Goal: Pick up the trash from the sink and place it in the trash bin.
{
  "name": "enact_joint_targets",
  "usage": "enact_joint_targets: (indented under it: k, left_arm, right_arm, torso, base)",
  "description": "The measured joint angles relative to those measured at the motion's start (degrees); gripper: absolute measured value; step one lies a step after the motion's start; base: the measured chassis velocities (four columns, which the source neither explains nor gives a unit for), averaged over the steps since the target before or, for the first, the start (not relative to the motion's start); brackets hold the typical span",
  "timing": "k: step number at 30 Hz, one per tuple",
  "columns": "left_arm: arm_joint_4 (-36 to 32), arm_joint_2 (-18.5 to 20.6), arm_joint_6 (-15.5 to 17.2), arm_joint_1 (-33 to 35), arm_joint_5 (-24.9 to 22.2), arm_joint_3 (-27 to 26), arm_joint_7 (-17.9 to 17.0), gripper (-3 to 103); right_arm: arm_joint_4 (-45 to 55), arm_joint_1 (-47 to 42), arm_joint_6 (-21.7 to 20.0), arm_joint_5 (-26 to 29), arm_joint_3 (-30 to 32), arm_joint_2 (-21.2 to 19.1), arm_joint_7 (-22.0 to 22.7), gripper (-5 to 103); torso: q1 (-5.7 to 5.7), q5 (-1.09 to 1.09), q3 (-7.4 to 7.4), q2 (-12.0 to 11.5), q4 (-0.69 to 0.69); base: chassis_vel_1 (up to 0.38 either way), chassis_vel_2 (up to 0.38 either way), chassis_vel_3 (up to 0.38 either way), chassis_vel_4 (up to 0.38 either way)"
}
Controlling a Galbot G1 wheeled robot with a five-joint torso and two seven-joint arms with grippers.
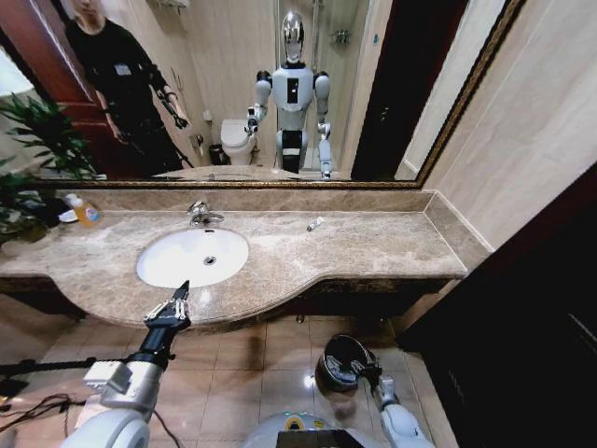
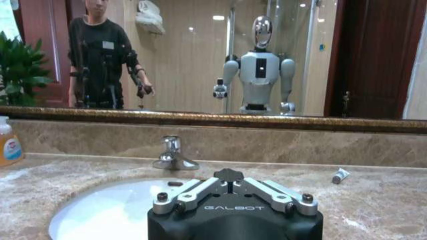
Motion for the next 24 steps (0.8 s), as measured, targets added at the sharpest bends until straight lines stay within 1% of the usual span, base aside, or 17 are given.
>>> enact_joint_targets:
  k: [1, 2, 4, 5, 8, 10, 11, 13, 14, 15, 16, 18, 19, 21, 22, 23, 24]
  left_arm:
    - [0.00, 0.00, 0.00, 0.00, 0.00, 0.00, 0.00, 0]
    - [0.00, 0.00, 0.00, 0.00, 0.00, 0.00, 0.00, 0]
    - [0.00, 0.00, 0.00, 0.00, 0.00, 0.00, 0.00, 0]
    - [0.00, 0.00, 0.00, 0.00, 0.00, 0.00, 0.00, 0]
    - [0.00, 0.00, 0.00, 0.00, 0.00, 0.00, 0.00, 0]
    - [0.00, 0.00, 0.00, 0.00, 0.00, 0.00, 0.00, 0]
    - [0.00, 0.00, 0.00, 0.00, 0.00, 0.00, 0.00, 0]
    - [0.00, 0.00, 0.00, 0.00, 0.00, 0.00, 0.00, 0]
    - [0.00, 0.00, 0.00, 0.00, 0.00, 0.00, 0.00, 0]
    - [0.00, 0.00, 0.00, 0.00, 0.00, 0.00, 0.00, 0]
    - [0.00, 0.00, 0.00, 0.00, 0.00, 0.00, 0.00, 0]
    - [0.00, 0.00, 0.00, 0.00, 0.00, 0.00, 0.00, 0]
    - [0.00, 0.00, 0.00, 0.00, 0.00, 0.00, 0.00, 0]
    - [0.00, 0.00, 0.00, 0.00, 0.00, 0.00, 0.01, 0]
    - [0.00, 0.00, 0.00, 0.00, 0.00, 0.00, 0.00, 0]
    - [0.00, 0.00, 0.00, 0.00, 0.00, 0.00, 0.00, 0]
    - [0.00, 0.00, 0.00, 0.00, 0.00, 0.00, 0.00, 0]
  right_arm:
    - [0.24, -0.06, -0.10, 0.00, 0.00, 0.01, 0.05, 88]
    - [0.76, -0.28, -0.26, 0.04, 0.01, 0.02, 0.13, 97]
    - [1.15, -0.55, -0.36, 0.07, 0.05, 0.03, 0.16, 97]
    - [1.45, -0.77, -0.42, 0.10, 0.10, 0.03, 0.17, 100]
    - [3.77, -2.30, -0.80, 0.84, 0.30, -0.31, 0.17, 100]
    - [8.93, -5.28, -1.67, 3.50, 0.72, -0.93, -0.39, 100]
    - [8.93, -5.28, -1.67, 3.50, 0.72, -0.93, -0.39, 100]
    - [13.52, -8.01, -0.48, 5.87, 1.47, -1.45, -0.48, 100]
    - [14.60, -8.67, 0.71, 6.07, 1.88, -1.58, -0.34, 100]
    - [14.60, -8.67, 0.71, 6.07, 1.88, -1.58, -0.34, 100]
    - [17.13, -9.89, 2.30, 6.54, 2.64, -2.02, 0.36, 100]
    - [22.10, -11.96, 2.57, 8.53, 3.07, -2.95, 2.03, 100]
    - [22.10, -11.96, 2.57, 8.53, 3.07, -2.95, 2.03, 100]
    - [30.33, -15.39, 1.55, 11.82, 3.28, -4.19, 3.79, 100]
    - [33.67, -16.72, 1.07, 12.50, 3.51, -4.47, 4.07, 100]
    - [33.67, -16.72, 1.07, 12.50, 3.51, -4.47, 4.07, 100]
    - [38.30, -18.58, 0.19, 12.93, 3.97, -4.62, 4.13, 100]
  torso:
    - [0.00, 0.00, 0.00, 0.00, 0.00]
    - [0.00, 0.00, 0.00, 0.00, 0.00]
    - [0.00, 0.00, 0.00, 0.00, 0.00]
    - [0.00, 0.00, 0.00, 0.00, 0.00]
    - [0.00, 0.01, 0.00, 0.00, 0.00]
    - [0.00, 0.00, 0.00, 0.00, 0.00]
    - [0.00, 0.00, 0.00, 0.00, 0.00]
    - [-0.01, 0.00, 0.00, 0.00, 0.00]
    - [-0.01, 0.01, 0.00, 0.00, 0.00]
    - [-0.01, 0.01, 0.00, 0.00, 0.00]
    - [-0.01, 0.02, 0.00, 0.00, 0.00]
    - [0.00, 0.00, 0.00, 0.00, 0.00]
    - [0.00, 0.00, 0.00, 0.00, 0.00]
    - [0.00, 0.00, 0.00, 0.00, 0.00]
    - [0.00, 0.00, 0.00, 0.00, 0.00]
    - [0.00, 0.00, 0.00, 0.00, 0.00]
    - [-0.01, -0.02, 0.00, 0.00, 0.00]
  base:
    - [0.000, 0.000, 0.000, 0.000]
    - [0.000, 0.000, 0.000, 0.000]
    - [0.000, 0.000, 0.000, 0.000]
    - [0.000, 0.000, 0.000, 0.000]
    - [0.000, 0.000, 0.000, 0.000]
    - [0.000, 0.000, 0.000, 0.000]
    - [0.000, 0.000, 0.000, 0.000]
    - [0.000, 0.000, 0.000, 0.000]
    - [0.000, 0.000, 0.000, 0.000]
    - [0.000, 0.000, 0.000, 0.000]
    - [0.000, 0.000, 0.000, 0.000]
    - [0.000, 0.000, 0.000, 0.000]
    - [0.000, 0.000, 0.000, 0.000]
    - [0.000, 0.000, 0.000, 0.000]
    - [0.000, 0.000, 0.000, 0.000]
    - [0.000, 0.000, 0.000, 0.000]
    - [0.000, 0.000, 0.000, 0.000]
